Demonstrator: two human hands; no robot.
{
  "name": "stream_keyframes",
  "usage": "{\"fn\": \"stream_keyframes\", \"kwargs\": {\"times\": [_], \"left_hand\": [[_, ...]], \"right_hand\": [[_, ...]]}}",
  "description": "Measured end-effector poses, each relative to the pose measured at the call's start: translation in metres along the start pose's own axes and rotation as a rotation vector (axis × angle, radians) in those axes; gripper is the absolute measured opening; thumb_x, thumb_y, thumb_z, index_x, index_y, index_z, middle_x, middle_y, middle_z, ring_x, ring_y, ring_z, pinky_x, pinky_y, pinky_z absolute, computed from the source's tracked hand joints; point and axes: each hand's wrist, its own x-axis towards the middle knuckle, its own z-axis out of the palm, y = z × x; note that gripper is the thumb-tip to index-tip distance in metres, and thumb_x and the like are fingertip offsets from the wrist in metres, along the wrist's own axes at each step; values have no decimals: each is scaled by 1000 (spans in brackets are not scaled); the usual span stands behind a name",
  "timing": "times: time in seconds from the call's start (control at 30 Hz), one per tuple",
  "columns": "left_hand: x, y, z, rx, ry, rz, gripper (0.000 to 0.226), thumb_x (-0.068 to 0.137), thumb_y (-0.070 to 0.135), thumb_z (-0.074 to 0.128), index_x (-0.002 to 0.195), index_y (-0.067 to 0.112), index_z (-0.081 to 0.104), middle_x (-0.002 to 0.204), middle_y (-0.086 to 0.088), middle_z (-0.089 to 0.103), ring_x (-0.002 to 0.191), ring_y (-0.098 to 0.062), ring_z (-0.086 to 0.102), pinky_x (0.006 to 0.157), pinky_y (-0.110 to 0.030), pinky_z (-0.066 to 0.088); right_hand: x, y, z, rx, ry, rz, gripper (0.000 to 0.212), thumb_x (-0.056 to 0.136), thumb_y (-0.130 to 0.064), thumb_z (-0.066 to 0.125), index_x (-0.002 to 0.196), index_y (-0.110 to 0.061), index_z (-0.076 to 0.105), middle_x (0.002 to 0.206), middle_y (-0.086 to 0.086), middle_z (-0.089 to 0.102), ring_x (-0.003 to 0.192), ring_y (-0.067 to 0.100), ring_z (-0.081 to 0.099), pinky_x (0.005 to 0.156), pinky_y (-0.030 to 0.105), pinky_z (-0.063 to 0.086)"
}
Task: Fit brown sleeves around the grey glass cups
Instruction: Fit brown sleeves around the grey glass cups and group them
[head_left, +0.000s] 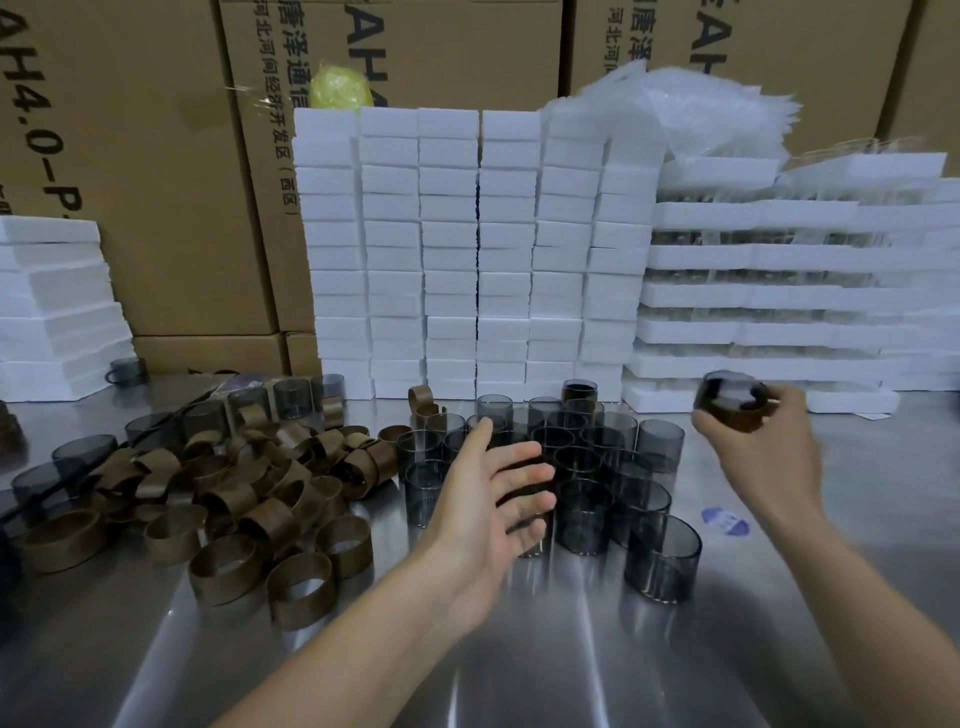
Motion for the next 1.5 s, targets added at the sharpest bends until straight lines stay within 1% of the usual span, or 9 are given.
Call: {"fn": "stream_keyframes", "kwargs": {"times": [0.17, 0.47, 0.67, 0.8, 0.97, 1.07, 1.23, 1.37, 1.5], "left_hand": [[7, 0, -4, -6, -17, 1, 57, 107, 58, 51, 116, 12, 83, 110, -6, 83, 70, -14, 71, 61, -29, 48], [11, 5, -6, -75, -41, -19, 48, 106, 46, 59, 91, 12, 89, 102, -5, 83, 66, -14, 69, 64, -29, 48], [8, 3, -6, -94, -54, -15, 43, 104, 43, 61, 88, 15, 89, 99, -3, 83, 65, -11, 69, 62, -28, 48], [9, 2, -7, -91, -62, -15, 39, 102, 40, 63, 87, 15, 89, 98, -4, 83, 65, -11, 70, 61, -27, 52], [10, 2, -9, -91, -66, -18, 35, 100, 37, 66, 85, 16, 89, 96, -3, 82, 65, -11, 70, 59, -25, 53], [11, 1, -9, -79, -60, -18, 34, 100, 36, 66, 84, 16, 89, 95, -3, 81, 65, -11, 70, 58, -25, 53], [13, -3, -11, -35, -44, -16, 28, 100, 33, 67, 92, 14, 86, 95, -3, 82, 66, -12, 71, 60, -26, 54], [16, -7, -12, -13, -49, -11, 24, 97, 32, 70, 91, 17, 86, 95, -2, 82, 67, -11, 71, 63, -26, 54], [17, -8, -13, -3, -45, -6, 24, 97, 32, 70, 85, 20, 87, 94, -1, 81, 68, -10, 71, 64, -26, 53]], "right_hand": [[33, 89, -19, -417, 53, 253, 68, 82, -47, 91, 129, -9, 59, 121, 27, 71, 115, 50, 64, 93, 55, 55], [65, 126, -26, -226, 134, 469, 57, 80, -31, 94, 111, 7, 65, 117, 33, 69, 110, 49, 67, 91, 54, 55], [65, 121, -17, -222, 80, 397, 43, 90, -17, 82, 124, 3, 66, 123, 31, 69, 116, 48, 65, 96, 52, 54], [61, 114, 6, -255, -385, 208, 15, 97, 4, 63, 106, -5, 56, 100, 14, 63, 98, 33, 60, 92, 54, 48], [59, 115, 8, -200, -429, 213, 58, 104, 9, 50, 161, 5, 37, 168, 19, 43, 154, 32, 44, 110, 35, 40], [53, 110, 12, -230, -478, 145, 70, 104, 6, 53, 169, -1, 26, 169, 18, 41, 151, 31, 49, 118, 34, 38], [33, 95, 26, -287, -556, -66, 71, 108, -3, 54, 170, -29, 30, 164, 2, 46, 129, 40, 66, 85, 19, 48], [27, 86, 36, -336, -601, -245, 58, 110, -17, 61, 160, -43, 47, 156, -5, 55, 121, 32, 67, 105, 36, 48], [22, 84, 42, -331, -530, -196, 19, 102, -29, 75, 105, -39, 60, 118, 2, 76, 102, 34, 71, 91, 45, 56]]}}
